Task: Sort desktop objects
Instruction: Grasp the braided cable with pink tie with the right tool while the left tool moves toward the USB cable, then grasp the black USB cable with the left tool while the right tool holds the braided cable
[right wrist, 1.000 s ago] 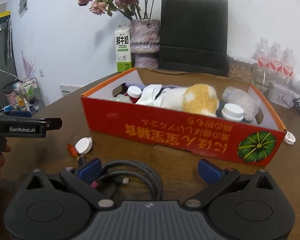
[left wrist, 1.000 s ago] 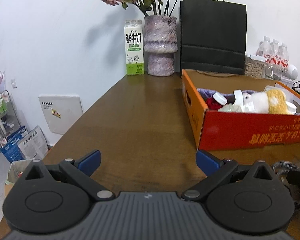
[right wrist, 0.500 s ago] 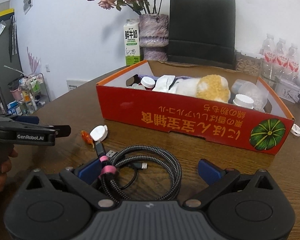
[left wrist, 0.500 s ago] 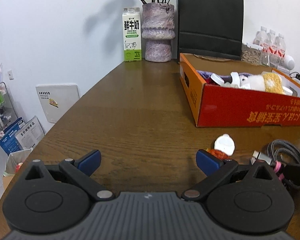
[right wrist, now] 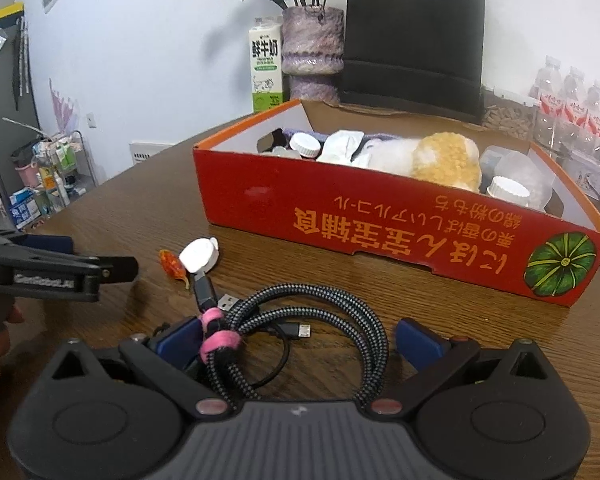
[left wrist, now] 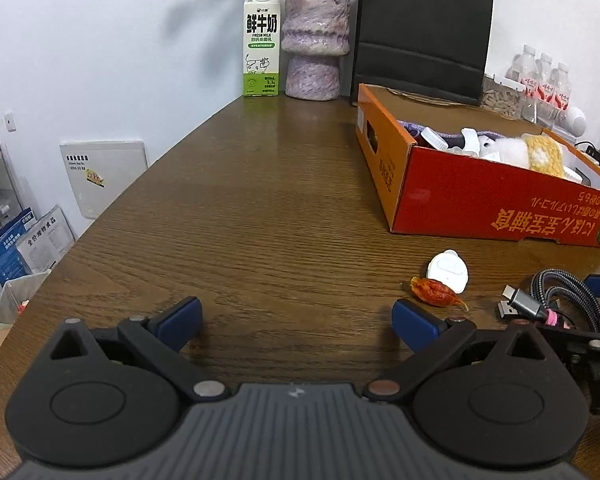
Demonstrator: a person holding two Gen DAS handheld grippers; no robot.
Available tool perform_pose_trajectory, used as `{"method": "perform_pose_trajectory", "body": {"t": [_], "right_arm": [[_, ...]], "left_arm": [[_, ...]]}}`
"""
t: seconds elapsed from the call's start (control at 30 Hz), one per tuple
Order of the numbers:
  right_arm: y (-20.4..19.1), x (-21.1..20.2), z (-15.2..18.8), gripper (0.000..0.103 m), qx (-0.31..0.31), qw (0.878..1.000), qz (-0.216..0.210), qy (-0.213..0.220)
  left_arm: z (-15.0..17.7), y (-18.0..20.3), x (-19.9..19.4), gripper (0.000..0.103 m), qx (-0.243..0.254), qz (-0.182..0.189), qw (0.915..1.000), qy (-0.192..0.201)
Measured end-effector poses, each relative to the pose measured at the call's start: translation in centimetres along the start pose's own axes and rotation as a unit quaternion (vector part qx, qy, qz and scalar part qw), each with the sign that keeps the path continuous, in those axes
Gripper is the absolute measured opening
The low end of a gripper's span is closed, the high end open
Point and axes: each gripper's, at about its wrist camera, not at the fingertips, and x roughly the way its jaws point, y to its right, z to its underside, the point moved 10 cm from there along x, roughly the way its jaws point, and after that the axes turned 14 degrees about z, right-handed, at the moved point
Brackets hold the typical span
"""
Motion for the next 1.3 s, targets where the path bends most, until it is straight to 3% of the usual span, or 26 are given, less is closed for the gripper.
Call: {"method": "perform_pose_trajectory", "body": {"t": [0.33,0.83,1.13,1.3], "right_arm": [[-0.3,-0.3,0.0,0.093,-0.002,1.0,-0.003,0.022],[3.9,-1.7,-1.4,0.093,0.07,0.995,0.002,0.069],[8.0,-1.7,-1.0,0.093,0.095,0.993,0.022,0.07],[9.7,-2.0,-0.6,0.093,0.096,0.992,0.027,0.073]], "left_arm": [[0.1,0.2,0.2,0.103,0.01,-0.007,0.9999,-0.008],[0.0,1.4,-0.1,0.103,0.008,0.002,1.0,0.004],[-0.2,8.4,0.4,0.103,0.083,0.04,0.9957,0.003],[0.2,11.7,1.0,0.096,0.141,0.042,0.9891,-0.003]]}}
